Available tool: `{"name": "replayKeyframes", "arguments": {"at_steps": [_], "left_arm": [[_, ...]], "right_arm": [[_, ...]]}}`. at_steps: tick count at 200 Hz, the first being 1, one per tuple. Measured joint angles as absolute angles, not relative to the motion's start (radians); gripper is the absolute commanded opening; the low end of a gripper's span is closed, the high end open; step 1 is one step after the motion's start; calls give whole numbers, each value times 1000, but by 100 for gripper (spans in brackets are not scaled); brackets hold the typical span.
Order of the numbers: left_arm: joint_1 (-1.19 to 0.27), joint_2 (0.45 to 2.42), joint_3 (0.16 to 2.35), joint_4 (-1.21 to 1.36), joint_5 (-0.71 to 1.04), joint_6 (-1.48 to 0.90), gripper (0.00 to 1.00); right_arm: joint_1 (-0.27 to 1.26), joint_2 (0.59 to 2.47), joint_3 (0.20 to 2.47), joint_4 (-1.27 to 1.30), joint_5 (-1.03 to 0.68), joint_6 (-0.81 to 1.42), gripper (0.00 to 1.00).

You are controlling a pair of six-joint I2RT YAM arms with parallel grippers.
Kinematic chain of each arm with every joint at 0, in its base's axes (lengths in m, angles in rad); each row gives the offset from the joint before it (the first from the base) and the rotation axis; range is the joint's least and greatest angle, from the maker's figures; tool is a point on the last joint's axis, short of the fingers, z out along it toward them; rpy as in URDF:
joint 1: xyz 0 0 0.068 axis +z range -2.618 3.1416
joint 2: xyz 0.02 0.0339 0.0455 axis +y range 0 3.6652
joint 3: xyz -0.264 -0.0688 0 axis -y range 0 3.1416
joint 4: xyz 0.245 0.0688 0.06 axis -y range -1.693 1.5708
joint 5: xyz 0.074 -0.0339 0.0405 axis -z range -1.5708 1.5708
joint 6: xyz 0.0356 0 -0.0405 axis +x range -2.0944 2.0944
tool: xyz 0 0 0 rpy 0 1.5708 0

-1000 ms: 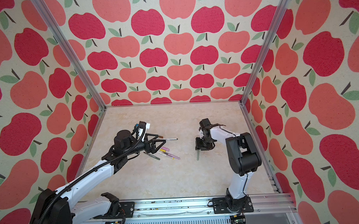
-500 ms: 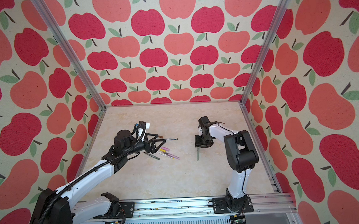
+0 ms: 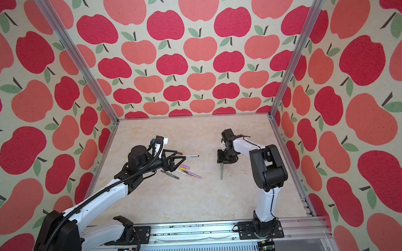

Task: Insert the pens into the pen caps
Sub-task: 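Lift the right gripper toward the white rainbow-striped marker while the left arm draws back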

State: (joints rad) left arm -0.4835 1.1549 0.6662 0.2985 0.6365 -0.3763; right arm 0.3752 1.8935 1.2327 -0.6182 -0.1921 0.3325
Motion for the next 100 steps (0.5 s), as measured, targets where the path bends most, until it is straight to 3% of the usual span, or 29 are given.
{"name": "replayKeyframes", "arguments": {"at_steps": [100], "left_arm": [[-482, 1155, 666, 298, 636, -380, 99]], "right_arm": [[379, 1904, 1246, -600, -199, 333, 44]]}}
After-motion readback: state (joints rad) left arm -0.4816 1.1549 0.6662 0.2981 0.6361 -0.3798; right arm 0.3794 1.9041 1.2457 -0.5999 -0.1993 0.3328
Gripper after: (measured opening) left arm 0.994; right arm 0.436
